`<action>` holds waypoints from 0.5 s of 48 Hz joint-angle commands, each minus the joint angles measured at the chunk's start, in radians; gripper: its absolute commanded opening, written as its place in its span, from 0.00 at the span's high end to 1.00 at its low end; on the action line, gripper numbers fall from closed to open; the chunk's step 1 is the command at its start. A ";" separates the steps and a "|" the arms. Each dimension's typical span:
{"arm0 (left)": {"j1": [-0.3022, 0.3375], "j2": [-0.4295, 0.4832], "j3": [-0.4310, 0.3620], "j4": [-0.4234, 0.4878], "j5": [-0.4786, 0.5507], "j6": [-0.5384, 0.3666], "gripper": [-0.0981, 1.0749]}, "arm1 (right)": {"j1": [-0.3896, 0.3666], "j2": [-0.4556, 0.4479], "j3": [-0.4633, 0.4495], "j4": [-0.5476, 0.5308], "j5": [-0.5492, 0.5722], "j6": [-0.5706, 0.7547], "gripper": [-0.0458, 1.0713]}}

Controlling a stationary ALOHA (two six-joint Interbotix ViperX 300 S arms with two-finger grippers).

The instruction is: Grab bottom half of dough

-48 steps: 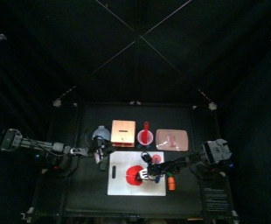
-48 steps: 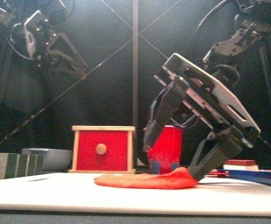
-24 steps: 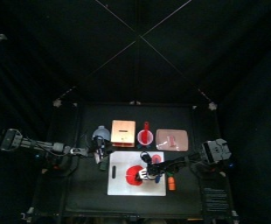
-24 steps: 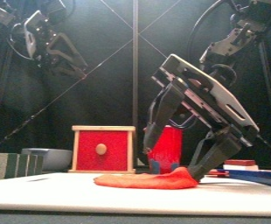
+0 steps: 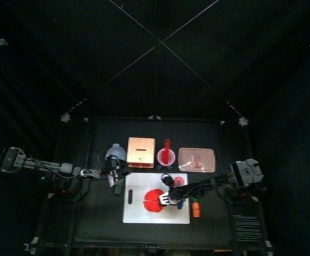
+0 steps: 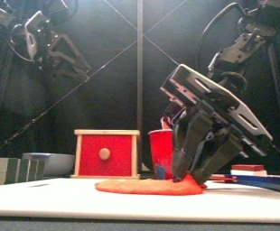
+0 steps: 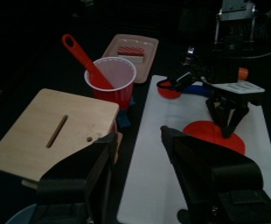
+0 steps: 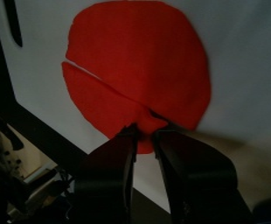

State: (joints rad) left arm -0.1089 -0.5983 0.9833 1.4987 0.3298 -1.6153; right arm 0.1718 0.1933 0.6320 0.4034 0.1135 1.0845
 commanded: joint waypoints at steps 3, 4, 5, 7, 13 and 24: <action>-0.002 0.002 -0.014 0.003 -0.002 0.000 0.21 | 0.002 -0.017 -0.023 -0.015 0.008 -0.003 0.44; 0.000 0.002 -0.014 0.003 -0.002 0.000 0.21 | 0.002 -0.020 -0.025 -0.018 0.011 -0.003 0.45; -0.002 0.002 -0.014 0.003 -0.002 0.000 0.21 | 0.002 -0.020 -0.026 -0.020 0.014 -0.003 0.45; -0.002 0.002 -0.014 0.003 0.000 0.000 0.21 | 0.002 -0.028 -0.031 -0.031 0.021 -0.005 0.46; -0.002 0.002 -0.014 0.002 0.000 0.000 0.21 | 0.002 -0.052 -0.044 -0.080 0.046 -0.014 0.49; -0.002 0.002 -0.014 0.000 -0.002 0.000 0.21 | 0.003 -0.135 -0.052 -0.196 0.069 -0.003 0.53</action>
State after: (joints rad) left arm -0.1089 -0.5967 0.9833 1.4972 0.3298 -1.6153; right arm 0.1733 0.1212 0.6013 0.2301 0.1825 1.0799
